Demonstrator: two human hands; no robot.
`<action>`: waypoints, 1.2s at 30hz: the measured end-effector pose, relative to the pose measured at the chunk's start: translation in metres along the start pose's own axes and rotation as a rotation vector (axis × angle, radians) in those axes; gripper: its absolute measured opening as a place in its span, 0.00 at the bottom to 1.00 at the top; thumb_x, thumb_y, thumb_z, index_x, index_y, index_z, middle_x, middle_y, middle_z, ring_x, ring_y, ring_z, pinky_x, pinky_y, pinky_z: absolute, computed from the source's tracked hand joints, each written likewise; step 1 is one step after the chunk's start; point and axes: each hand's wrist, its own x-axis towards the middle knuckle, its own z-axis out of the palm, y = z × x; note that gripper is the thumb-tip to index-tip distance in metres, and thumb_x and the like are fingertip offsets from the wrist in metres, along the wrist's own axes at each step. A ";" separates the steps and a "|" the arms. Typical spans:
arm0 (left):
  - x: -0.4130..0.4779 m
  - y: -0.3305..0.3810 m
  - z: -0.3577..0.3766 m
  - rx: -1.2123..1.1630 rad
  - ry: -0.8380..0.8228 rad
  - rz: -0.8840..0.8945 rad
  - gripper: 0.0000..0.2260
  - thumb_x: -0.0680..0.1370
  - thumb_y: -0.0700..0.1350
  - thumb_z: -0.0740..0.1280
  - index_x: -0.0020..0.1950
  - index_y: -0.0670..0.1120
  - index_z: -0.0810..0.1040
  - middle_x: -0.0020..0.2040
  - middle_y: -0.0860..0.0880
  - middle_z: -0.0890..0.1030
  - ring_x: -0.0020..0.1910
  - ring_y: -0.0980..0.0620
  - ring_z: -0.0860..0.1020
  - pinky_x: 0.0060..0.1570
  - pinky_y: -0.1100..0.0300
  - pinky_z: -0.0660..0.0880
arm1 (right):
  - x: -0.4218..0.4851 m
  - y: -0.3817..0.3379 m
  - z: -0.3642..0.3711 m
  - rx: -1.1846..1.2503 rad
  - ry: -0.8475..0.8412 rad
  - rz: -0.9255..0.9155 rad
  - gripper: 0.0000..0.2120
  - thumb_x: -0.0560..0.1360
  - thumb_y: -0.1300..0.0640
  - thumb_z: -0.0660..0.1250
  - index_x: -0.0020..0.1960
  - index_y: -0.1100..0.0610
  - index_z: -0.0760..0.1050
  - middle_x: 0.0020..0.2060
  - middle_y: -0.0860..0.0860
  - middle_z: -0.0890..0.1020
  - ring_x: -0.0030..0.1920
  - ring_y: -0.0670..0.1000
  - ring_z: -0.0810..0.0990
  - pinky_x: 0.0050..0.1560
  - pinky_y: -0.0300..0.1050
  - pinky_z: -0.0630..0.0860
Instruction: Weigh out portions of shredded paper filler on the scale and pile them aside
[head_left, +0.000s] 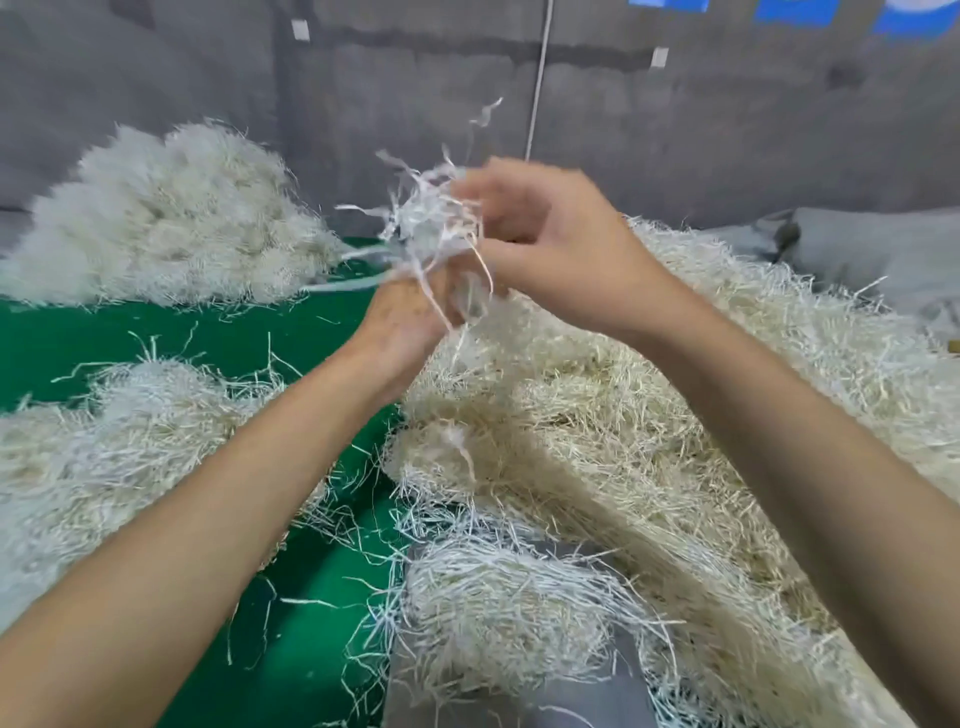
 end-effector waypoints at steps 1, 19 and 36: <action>-0.002 -0.001 -0.004 -0.092 -0.002 -0.063 0.10 0.84 0.36 0.57 0.63 0.38 0.72 0.40 0.54 0.72 0.39 0.61 0.79 0.49 0.67 0.76 | -0.004 0.013 -0.005 -0.022 0.050 0.062 0.16 0.74 0.66 0.66 0.58 0.51 0.78 0.49 0.50 0.84 0.46 0.48 0.83 0.45 0.42 0.78; -0.015 -0.026 -0.074 1.091 -0.677 -0.181 0.15 0.74 0.48 0.67 0.30 0.48 0.68 0.27 0.54 0.67 0.24 0.56 0.62 0.24 0.64 0.58 | -0.067 0.168 -0.004 -0.877 -0.322 0.206 0.09 0.80 0.60 0.64 0.40 0.53 0.73 0.38 0.49 0.80 0.41 0.50 0.76 0.49 0.43 0.67; -0.007 -0.011 -0.071 0.712 -0.199 -0.052 0.09 0.76 0.37 0.59 0.45 0.47 0.77 0.45 0.43 0.81 0.37 0.45 0.78 0.35 0.54 0.74 | -0.065 0.073 -0.021 -0.813 -0.039 0.256 0.40 0.70 0.61 0.68 0.76 0.40 0.57 0.79 0.43 0.52 0.78 0.49 0.49 0.76 0.52 0.47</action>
